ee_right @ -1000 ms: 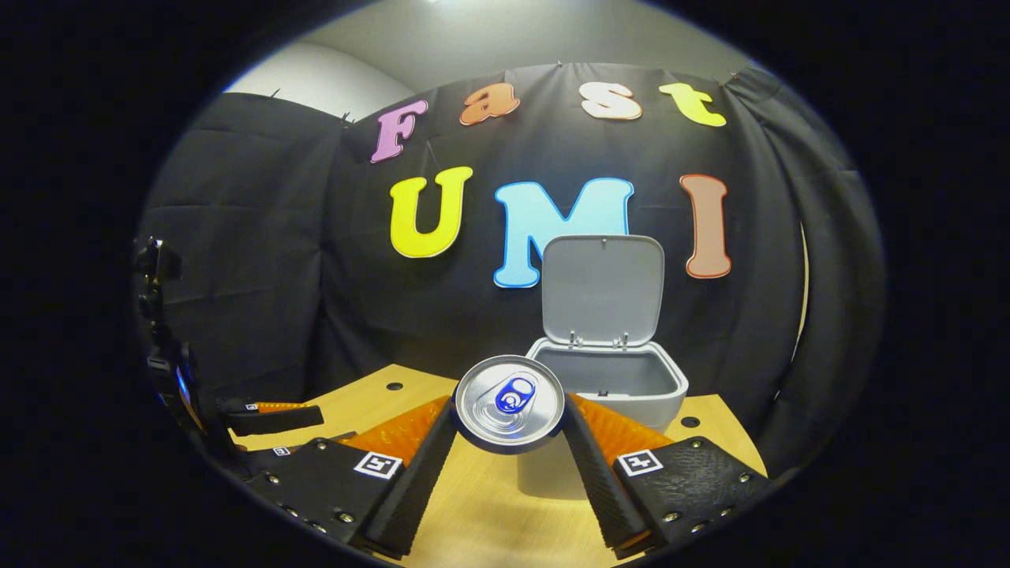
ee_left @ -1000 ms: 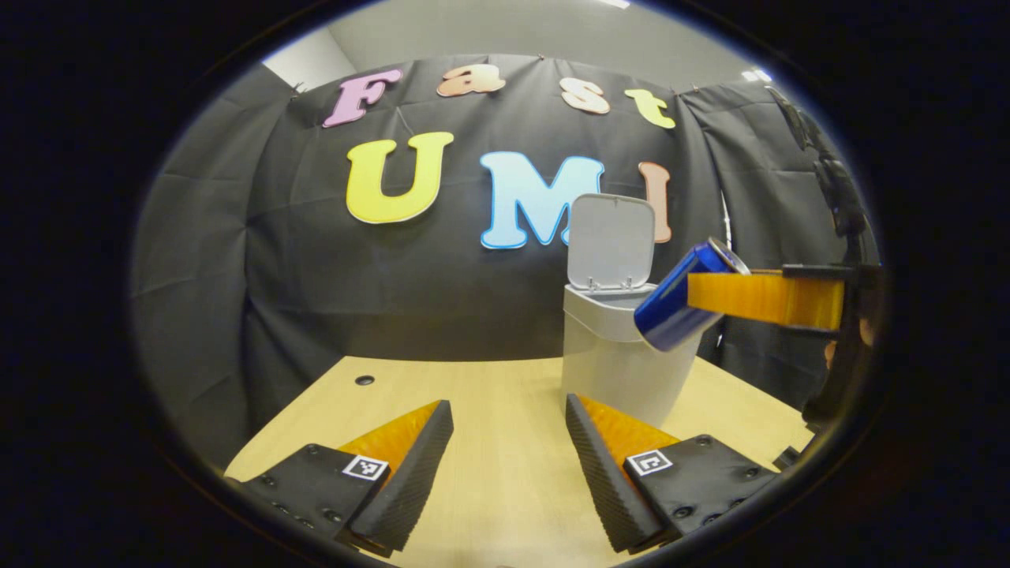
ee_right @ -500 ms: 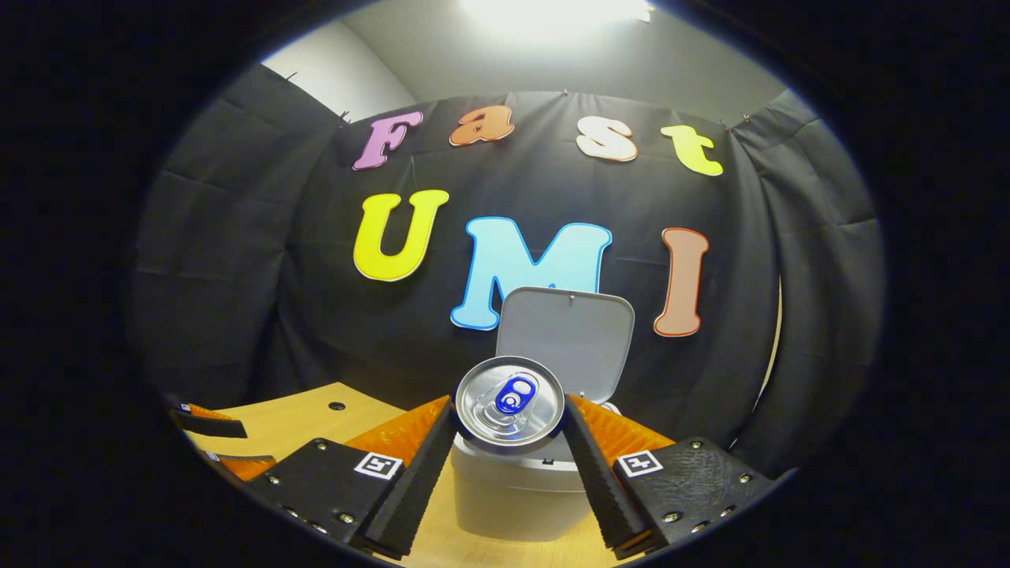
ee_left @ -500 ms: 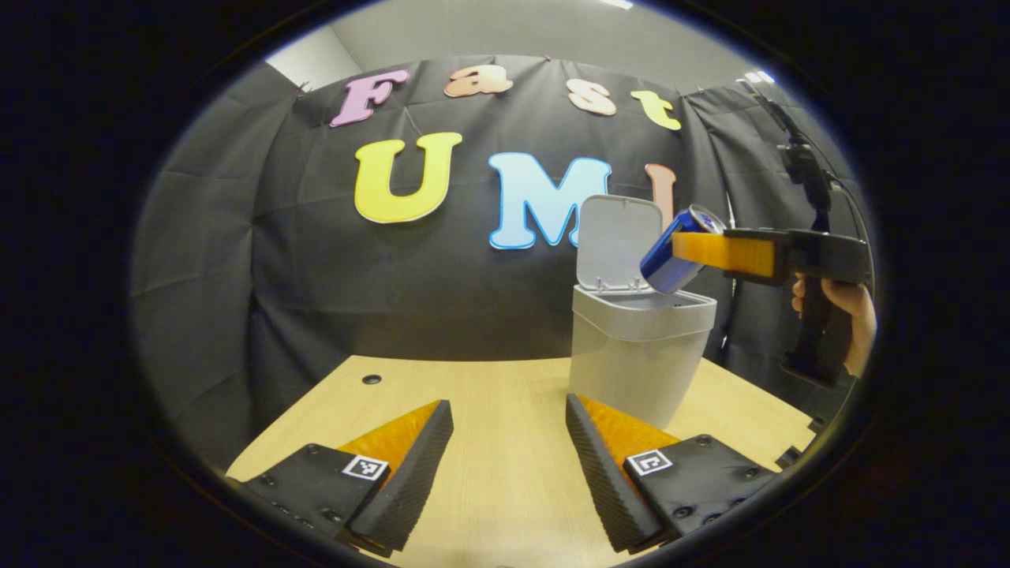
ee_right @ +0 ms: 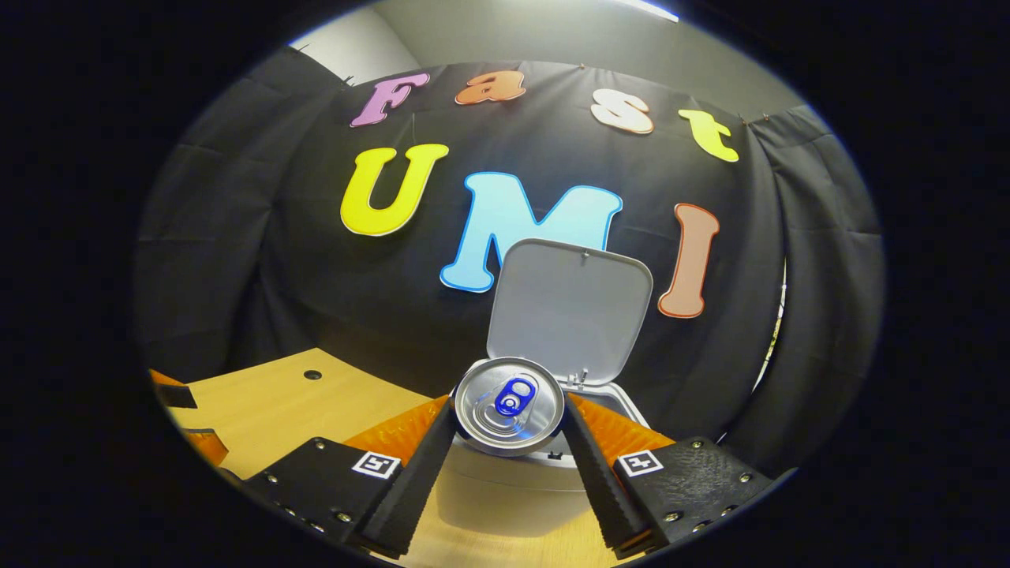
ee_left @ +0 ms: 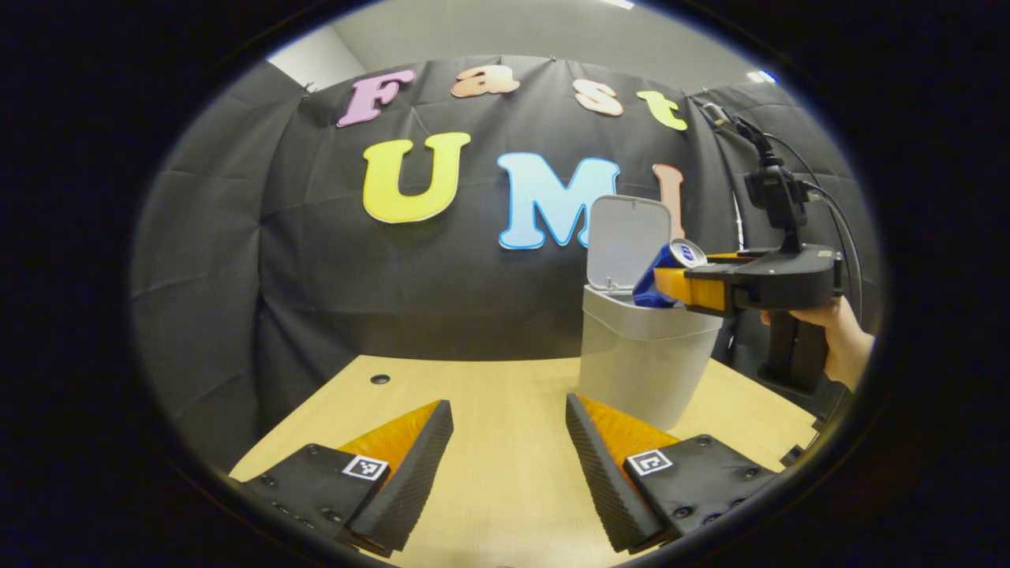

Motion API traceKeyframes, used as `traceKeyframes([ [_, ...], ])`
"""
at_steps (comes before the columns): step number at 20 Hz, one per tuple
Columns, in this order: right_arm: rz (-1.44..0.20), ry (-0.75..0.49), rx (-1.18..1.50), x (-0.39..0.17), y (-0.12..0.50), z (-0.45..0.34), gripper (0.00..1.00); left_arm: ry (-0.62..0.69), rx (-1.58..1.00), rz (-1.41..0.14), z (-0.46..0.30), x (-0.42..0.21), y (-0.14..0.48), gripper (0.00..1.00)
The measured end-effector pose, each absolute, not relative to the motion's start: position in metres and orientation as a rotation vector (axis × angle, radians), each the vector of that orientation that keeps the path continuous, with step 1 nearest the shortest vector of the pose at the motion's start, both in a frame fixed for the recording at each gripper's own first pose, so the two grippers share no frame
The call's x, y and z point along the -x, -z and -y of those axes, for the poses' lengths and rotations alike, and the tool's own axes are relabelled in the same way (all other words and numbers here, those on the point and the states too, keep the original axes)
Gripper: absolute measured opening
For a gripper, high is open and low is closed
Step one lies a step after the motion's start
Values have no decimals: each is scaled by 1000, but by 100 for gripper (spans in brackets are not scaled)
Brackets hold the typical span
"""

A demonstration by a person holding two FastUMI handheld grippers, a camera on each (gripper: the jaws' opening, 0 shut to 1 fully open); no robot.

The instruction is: Press the lid of the desktop garbage bin to open it, pick up the crumpled paper on the desktop and throw it into the bin, then pick up the pop can on the desktop and drop it into the bin, and finally close the garbage bin lid.

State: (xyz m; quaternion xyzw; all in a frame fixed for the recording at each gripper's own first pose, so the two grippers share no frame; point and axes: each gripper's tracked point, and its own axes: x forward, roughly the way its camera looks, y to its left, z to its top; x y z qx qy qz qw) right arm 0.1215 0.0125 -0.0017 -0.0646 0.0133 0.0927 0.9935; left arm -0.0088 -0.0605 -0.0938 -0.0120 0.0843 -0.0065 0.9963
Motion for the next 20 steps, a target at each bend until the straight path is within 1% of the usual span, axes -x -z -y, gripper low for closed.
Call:
traceKeyframes([
  [3, -11, -182, 146, -123, -1, -14, 86, 6, 24, -169, 58, 9, 93, 96],
  [4, -10, -185, 148, -122, -2, -15, 89, 5, 26, -171, 57, 9, 94, 96],
  [5, -9, -185, 147, -122, -2, -15, 94, 4, 26, -172, 57, 8, 95, 96],
  [12, 12, -165, 132, -128, -28, -5, 94, 9, 37, -171, 56, 5, 96, 96],
  [20, -1, -89, 85, -153, -65, 20, 93, 40, 46, -153, 51, 6, 95, 96],
])
